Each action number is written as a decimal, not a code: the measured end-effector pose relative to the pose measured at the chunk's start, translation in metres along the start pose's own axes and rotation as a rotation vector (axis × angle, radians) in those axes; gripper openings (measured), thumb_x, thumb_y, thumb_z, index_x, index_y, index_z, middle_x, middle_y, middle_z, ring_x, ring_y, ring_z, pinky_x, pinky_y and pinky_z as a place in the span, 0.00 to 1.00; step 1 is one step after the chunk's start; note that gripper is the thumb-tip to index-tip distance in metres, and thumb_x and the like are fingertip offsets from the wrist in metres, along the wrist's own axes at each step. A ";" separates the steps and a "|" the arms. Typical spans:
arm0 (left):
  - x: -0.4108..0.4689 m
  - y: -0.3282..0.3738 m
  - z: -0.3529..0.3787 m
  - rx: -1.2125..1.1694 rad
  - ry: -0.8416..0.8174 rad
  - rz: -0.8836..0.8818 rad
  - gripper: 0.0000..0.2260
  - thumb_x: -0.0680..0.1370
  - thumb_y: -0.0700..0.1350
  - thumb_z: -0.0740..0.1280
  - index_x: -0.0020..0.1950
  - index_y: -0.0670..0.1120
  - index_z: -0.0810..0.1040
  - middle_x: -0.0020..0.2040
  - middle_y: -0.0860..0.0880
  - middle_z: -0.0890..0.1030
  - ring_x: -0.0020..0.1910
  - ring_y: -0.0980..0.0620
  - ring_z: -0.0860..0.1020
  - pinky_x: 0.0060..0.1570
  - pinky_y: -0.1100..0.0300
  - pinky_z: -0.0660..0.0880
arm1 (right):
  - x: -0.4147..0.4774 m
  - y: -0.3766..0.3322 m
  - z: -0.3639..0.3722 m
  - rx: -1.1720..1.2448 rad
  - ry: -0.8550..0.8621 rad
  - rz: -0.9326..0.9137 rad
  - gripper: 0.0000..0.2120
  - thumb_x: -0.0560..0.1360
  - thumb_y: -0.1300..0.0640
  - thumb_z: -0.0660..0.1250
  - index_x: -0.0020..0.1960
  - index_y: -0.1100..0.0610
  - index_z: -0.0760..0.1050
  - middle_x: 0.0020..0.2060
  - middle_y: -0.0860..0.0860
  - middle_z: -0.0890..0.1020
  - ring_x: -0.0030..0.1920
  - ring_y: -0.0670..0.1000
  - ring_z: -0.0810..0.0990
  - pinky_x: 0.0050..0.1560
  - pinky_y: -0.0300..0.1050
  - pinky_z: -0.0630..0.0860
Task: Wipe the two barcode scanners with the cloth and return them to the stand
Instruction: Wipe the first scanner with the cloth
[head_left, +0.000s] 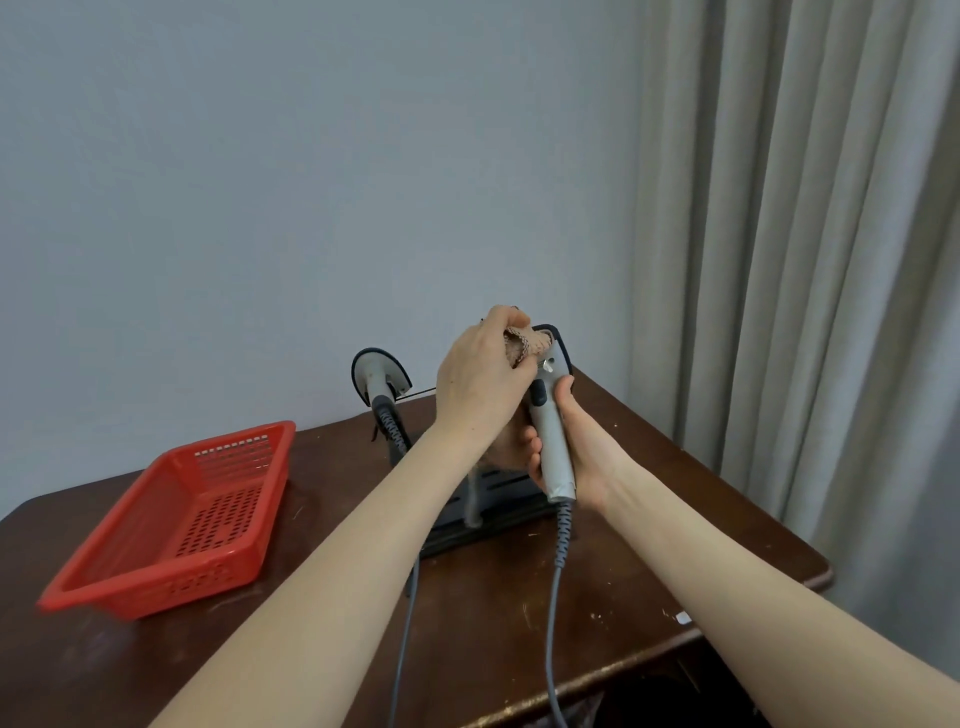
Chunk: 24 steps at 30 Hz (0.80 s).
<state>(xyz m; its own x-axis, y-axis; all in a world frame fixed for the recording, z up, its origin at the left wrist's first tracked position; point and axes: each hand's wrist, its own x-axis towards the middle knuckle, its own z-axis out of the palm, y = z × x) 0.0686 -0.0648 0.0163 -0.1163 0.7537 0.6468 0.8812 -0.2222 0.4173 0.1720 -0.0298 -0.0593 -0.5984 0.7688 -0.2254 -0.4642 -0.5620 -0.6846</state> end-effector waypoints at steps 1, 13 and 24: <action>-0.001 -0.002 0.001 0.000 -0.029 0.009 0.14 0.74 0.46 0.66 0.59 0.53 0.73 0.56 0.54 0.79 0.55 0.52 0.75 0.50 0.58 0.72 | 0.000 -0.001 -0.001 -0.008 0.011 -0.003 0.30 0.69 0.29 0.60 0.42 0.57 0.74 0.27 0.51 0.75 0.22 0.46 0.74 0.22 0.37 0.74; 0.007 -0.007 -0.011 0.076 -0.079 0.197 0.13 0.73 0.37 0.63 0.53 0.52 0.76 0.45 0.49 0.77 0.45 0.52 0.73 0.43 0.59 0.70 | -0.005 -0.002 -0.002 -0.100 -0.025 -0.027 0.30 0.71 0.28 0.55 0.41 0.57 0.73 0.23 0.50 0.73 0.19 0.45 0.71 0.19 0.34 0.70; 0.005 0.002 -0.008 -0.228 -0.019 0.034 0.11 0.74 0.42 0.68 0.55 0.52 0.77 0.52 0.54 0.81 0.52 0.55 0.77 0.53 0.62 0.73 | -0.006 -0.008 -0.002 -0.192 -0.019 -0.050 0.31 0.71 0.28 0.56 0.46 0.57 0.75 0.26 0.51 0.73 0.21 0.45 0.71 0.21 0.35 0.71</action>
<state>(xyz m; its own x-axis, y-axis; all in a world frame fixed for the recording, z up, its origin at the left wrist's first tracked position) 0.0664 -0.0661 0.0259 -0.0783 0.7543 0.6518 0.7580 -0.3796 0.5304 0.1812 -0.0294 -0.0540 -0.5909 0.7874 -0.1758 -0.3619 -0.4534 -0.8145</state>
